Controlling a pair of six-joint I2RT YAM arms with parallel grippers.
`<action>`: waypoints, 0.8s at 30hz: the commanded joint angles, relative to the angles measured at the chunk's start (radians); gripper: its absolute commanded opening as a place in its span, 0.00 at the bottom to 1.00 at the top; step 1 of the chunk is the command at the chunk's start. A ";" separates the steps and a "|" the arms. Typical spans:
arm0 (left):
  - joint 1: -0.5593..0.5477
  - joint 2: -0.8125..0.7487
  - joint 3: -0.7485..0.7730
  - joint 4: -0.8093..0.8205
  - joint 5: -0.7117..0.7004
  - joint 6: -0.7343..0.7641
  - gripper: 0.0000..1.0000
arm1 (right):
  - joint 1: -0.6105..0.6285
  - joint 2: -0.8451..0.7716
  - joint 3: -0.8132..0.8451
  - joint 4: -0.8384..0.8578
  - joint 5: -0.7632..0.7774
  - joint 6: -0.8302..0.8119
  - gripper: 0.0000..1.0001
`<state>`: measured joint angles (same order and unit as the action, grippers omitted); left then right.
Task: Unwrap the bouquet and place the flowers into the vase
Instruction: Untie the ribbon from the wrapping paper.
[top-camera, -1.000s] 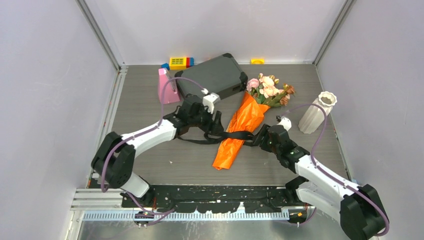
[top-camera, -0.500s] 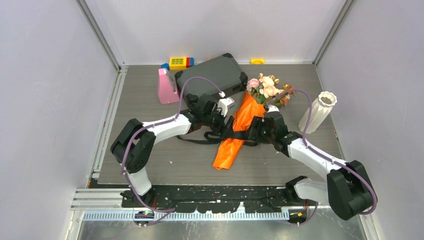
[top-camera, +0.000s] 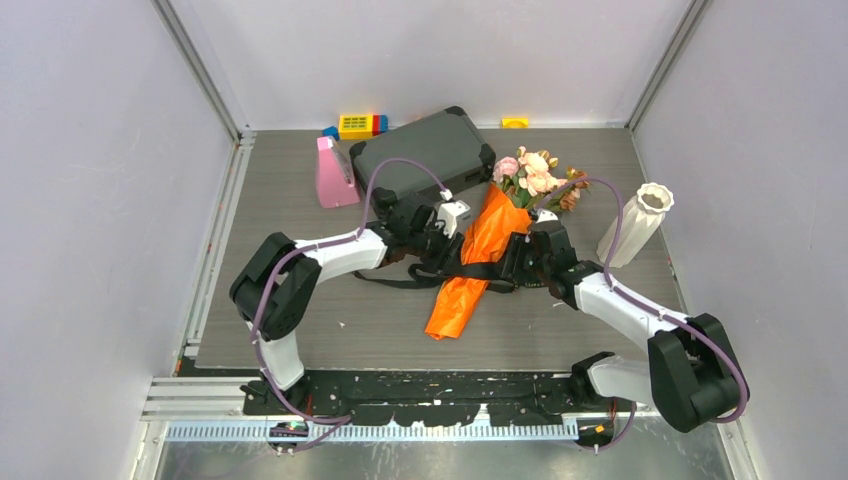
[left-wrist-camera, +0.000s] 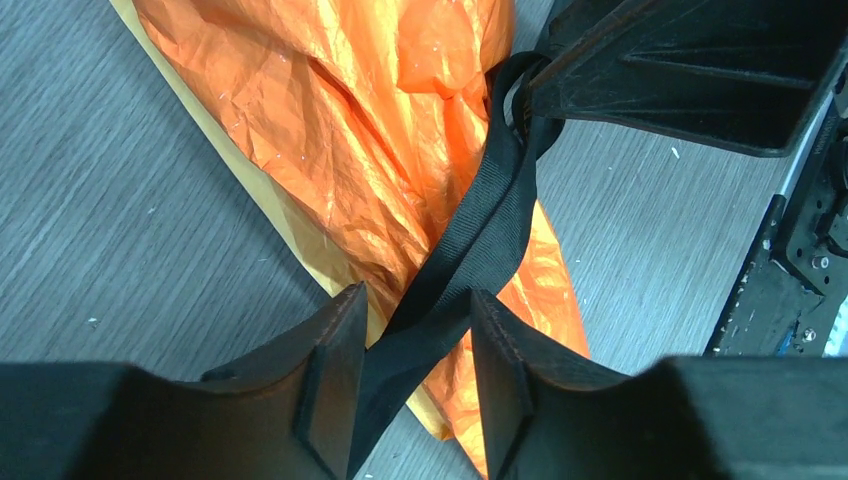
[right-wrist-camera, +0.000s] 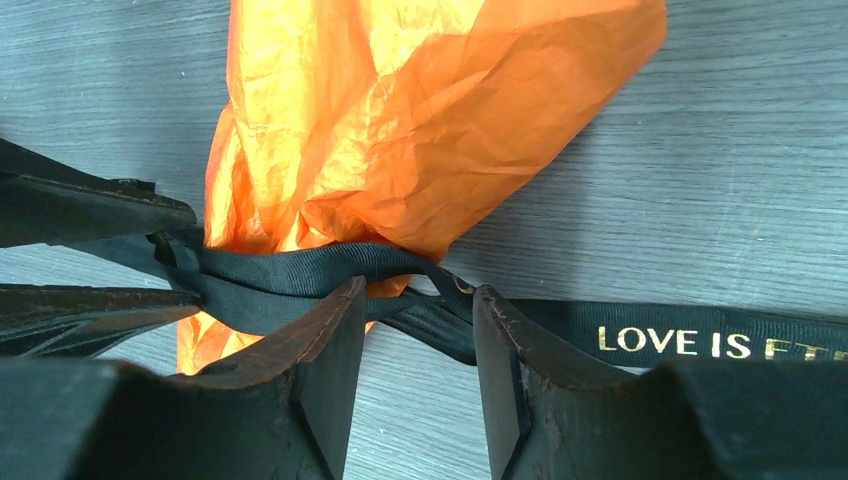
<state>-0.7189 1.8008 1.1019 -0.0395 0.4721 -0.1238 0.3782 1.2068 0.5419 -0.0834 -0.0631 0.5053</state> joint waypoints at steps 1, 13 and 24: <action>0.003 -0.005 0.033 0.024 -0.002 0.007 0.42 | -0.002 0.003 0.036 0.037 0.033 -0.020 0.47; 0.003 -0.048 -0.016 0.099 -0.004 -0.039 0.19 | -0.002 0.005 0.030 0.026 0.097 -0.021 0.20; 0.003 -0.122 -0.073 0.102 -0.147 -0.097 0.00 | -0.004 -0.044 0.030 -0.051 0.280 0.042 0.00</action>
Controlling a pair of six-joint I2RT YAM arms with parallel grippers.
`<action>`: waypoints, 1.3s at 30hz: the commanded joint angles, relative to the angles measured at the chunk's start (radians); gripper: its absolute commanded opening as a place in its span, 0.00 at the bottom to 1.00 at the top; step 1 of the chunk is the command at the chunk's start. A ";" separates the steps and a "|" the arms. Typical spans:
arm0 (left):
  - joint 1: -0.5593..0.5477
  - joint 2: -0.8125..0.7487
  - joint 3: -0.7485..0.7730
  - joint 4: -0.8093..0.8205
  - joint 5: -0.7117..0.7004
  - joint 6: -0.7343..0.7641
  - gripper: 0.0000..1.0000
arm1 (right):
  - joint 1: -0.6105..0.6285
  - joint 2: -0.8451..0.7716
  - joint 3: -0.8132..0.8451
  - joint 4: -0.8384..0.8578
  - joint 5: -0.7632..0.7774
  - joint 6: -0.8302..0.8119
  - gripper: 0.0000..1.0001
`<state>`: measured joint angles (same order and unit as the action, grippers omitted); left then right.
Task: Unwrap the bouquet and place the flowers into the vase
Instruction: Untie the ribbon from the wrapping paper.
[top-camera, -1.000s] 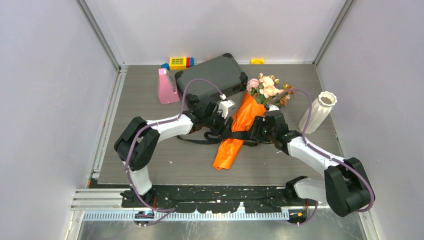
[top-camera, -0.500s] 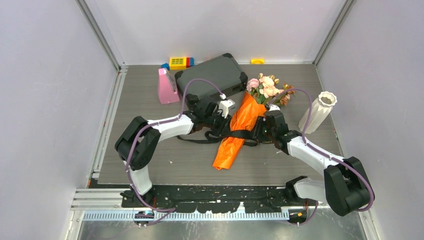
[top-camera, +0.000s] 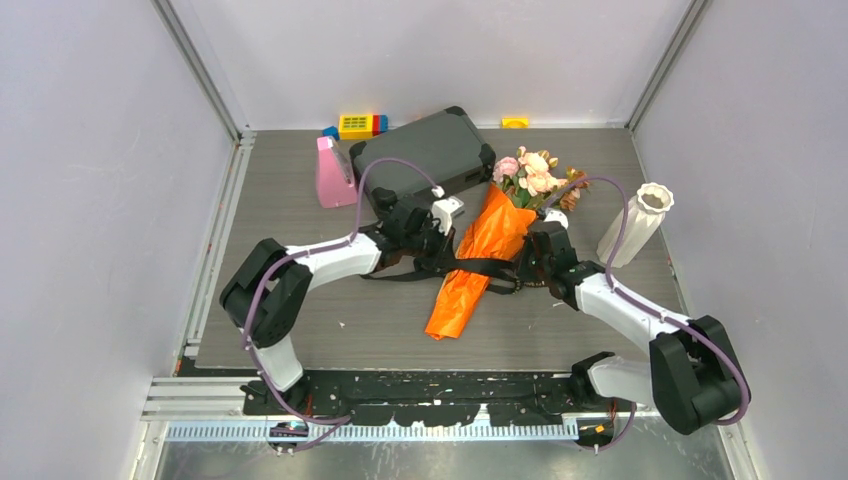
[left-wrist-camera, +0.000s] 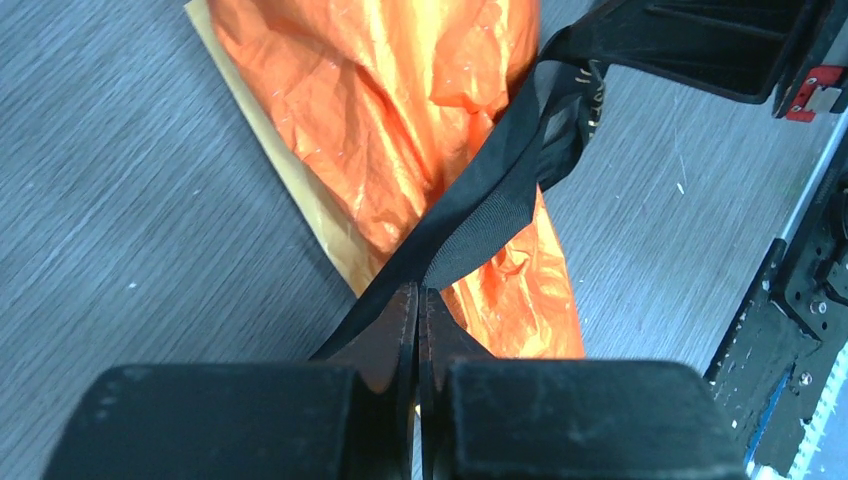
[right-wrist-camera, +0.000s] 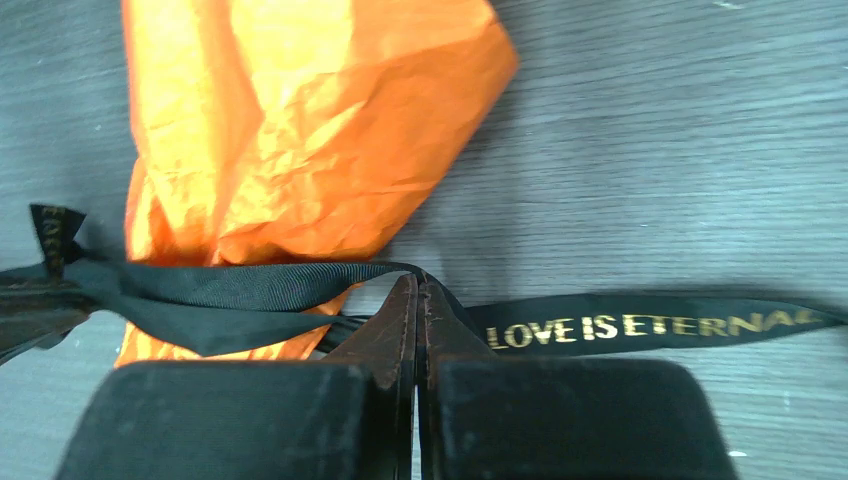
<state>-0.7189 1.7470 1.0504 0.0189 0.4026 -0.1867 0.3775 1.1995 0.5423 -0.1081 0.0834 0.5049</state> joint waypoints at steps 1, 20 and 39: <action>0.003 -0.075 -0.029 0.044 -0.093 -0.046 0.00 | -0.003 -0.038 0.030 -0.050 0.159 0.054 0.00; 0.209 -0.280 -0.316 0.124 -0.268 -0.483 0.00 | -0.042 -0.076 0.015 -0.261 0.500 0.373 0.00; 0.228 -0.341 -0.237 -0.011 -0.195 -0.268 0.77 | -0.111 -0.301 -0.039 -0.192 0.273 0.271 0.54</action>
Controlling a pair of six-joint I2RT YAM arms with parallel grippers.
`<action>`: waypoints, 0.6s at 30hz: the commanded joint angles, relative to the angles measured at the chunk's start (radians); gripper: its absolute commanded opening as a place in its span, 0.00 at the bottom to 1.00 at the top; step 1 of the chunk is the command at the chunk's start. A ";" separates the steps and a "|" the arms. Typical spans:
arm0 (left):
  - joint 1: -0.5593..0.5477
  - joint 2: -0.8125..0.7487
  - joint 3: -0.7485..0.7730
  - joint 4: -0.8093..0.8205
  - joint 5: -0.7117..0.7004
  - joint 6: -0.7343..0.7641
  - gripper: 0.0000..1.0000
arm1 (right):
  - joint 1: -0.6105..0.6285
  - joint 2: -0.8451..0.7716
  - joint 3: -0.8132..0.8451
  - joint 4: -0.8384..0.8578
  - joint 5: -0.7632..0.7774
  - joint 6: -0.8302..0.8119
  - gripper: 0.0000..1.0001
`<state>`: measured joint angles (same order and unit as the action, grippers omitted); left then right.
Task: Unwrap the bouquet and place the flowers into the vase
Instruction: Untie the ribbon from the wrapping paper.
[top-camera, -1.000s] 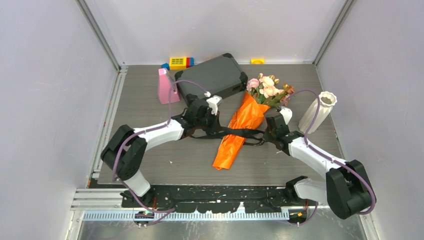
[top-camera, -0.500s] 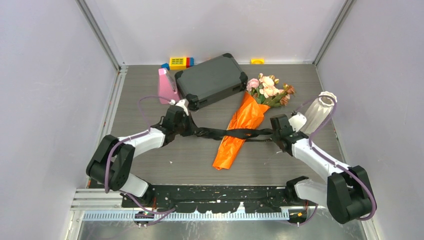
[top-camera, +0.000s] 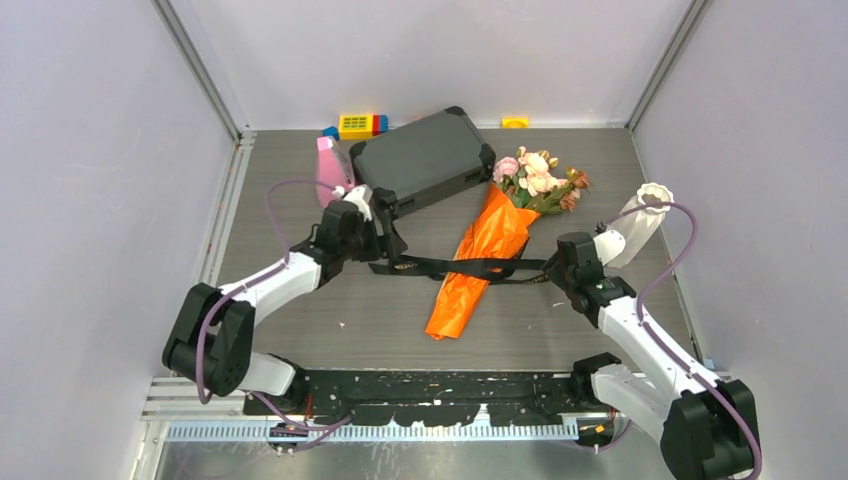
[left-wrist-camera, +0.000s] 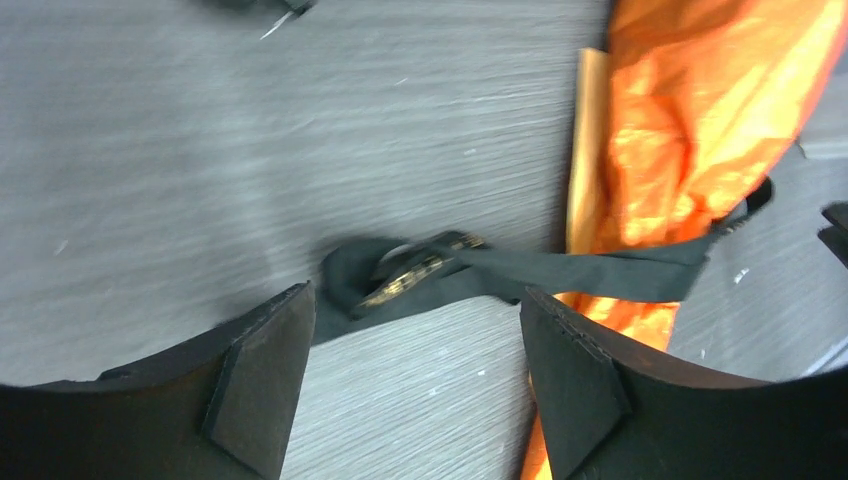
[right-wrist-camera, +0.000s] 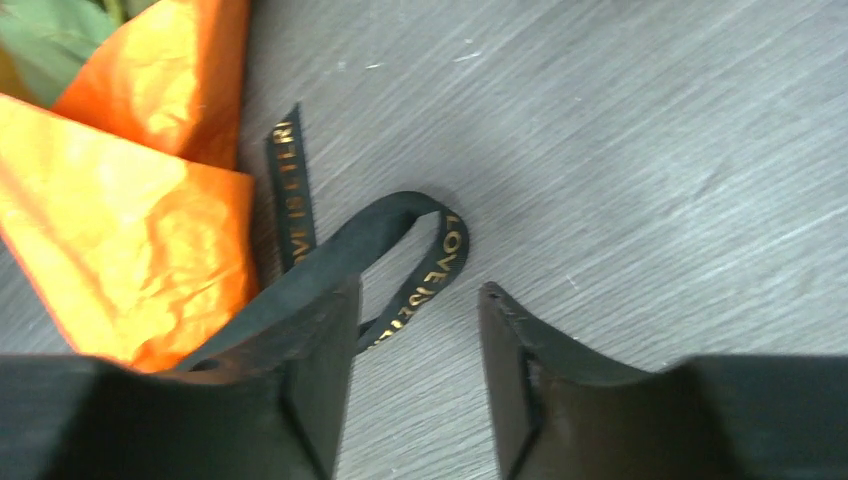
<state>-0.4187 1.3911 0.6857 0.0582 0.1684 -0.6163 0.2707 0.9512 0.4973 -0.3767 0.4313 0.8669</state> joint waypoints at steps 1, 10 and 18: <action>-0.107 0.031 0.162 -0.067 0.033 0.209 0.78 | -0.004 -0.058 0.006 0.086 -0.116 -0.119 0.60; -0.359 0.264 0.421 -0.132 -0.021 0.351 0.80 | 0.121 0.035 0.081 0.187 -0.248 -0.281 0.76; -0.448 0.348 0.489 -0.190 -0.127 0.381 0.83 | 0.209 0.149 0.111 0.256 -0.273 -0.286 0.79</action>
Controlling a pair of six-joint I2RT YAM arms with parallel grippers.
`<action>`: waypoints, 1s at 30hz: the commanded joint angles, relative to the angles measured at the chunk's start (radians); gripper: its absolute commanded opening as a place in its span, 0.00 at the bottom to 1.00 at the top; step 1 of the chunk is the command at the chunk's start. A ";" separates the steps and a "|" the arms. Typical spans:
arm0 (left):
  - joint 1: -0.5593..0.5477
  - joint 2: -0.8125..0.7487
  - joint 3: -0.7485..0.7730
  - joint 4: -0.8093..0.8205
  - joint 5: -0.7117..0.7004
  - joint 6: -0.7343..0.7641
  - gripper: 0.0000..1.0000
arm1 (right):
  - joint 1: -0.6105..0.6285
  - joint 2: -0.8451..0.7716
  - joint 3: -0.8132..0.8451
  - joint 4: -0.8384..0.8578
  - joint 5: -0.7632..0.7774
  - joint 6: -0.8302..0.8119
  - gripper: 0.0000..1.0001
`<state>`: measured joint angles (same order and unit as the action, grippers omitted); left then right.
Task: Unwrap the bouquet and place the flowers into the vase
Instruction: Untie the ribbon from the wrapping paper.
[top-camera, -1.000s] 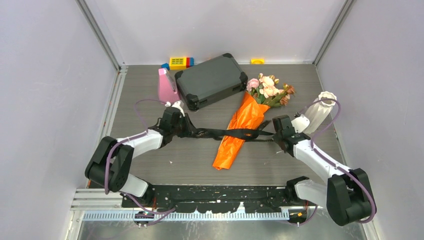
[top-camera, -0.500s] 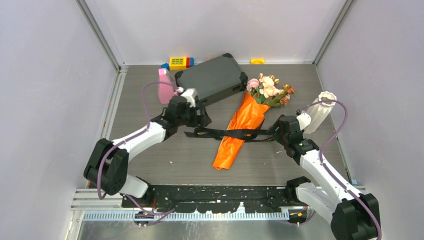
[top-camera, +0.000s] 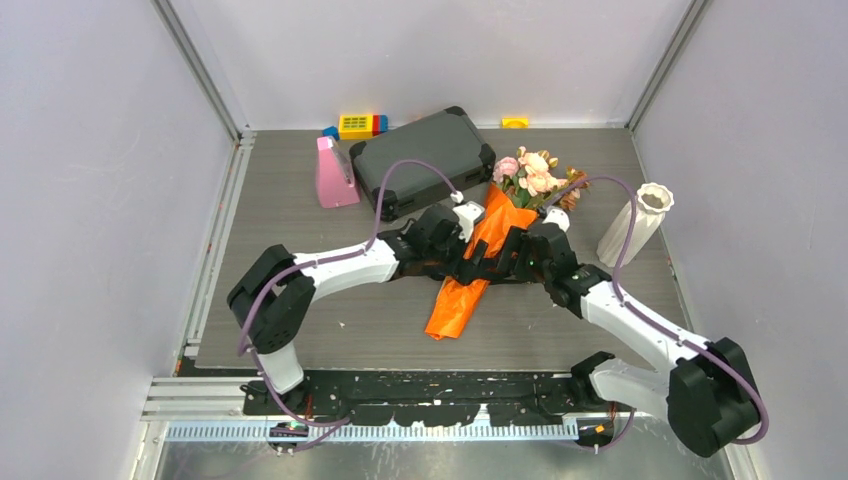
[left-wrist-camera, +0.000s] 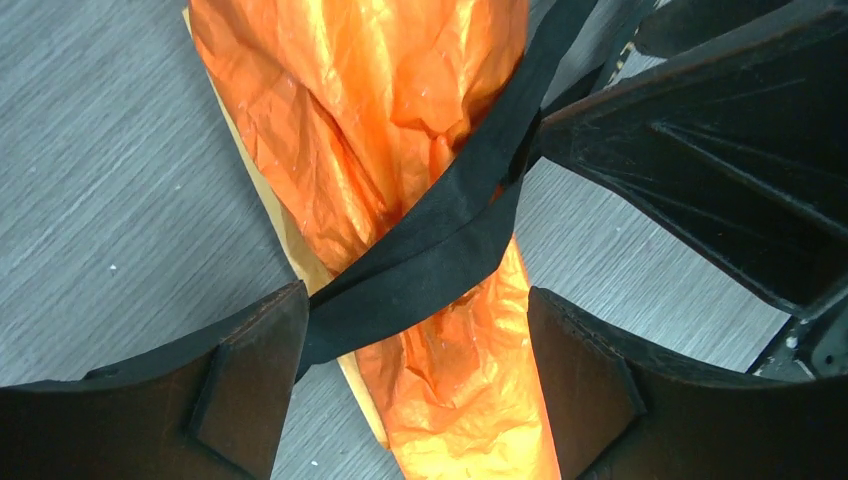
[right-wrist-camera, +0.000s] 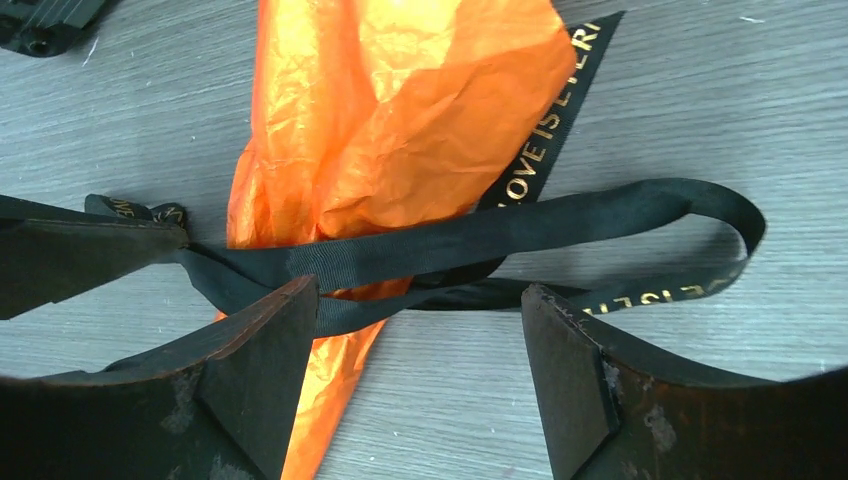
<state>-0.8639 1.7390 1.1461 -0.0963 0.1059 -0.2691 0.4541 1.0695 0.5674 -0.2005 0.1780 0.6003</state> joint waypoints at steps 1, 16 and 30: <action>-0.004 0.000 0.023 -0.032 -0.069 0.031 0.83 | 0.031 0.038 0.042 0.089 -0.019 -0.017 0.80; -0.006 0.041 0.037 -0.033 -0.121 0.034 0.73 | 0.090 0.190 0.066 0.157 0.028 0.007 0.75; -0.006 0.004 0.015 -0.050 -0.143 0.020 0.39 | 0.090 0.165 0.056 0.111 0.144 0.021 0.46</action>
<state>-0.8738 1.7893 1.1557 -0.1459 -0.0086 -0.2516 0.5396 1.2705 0.6025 -0.0994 0.2493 0.6044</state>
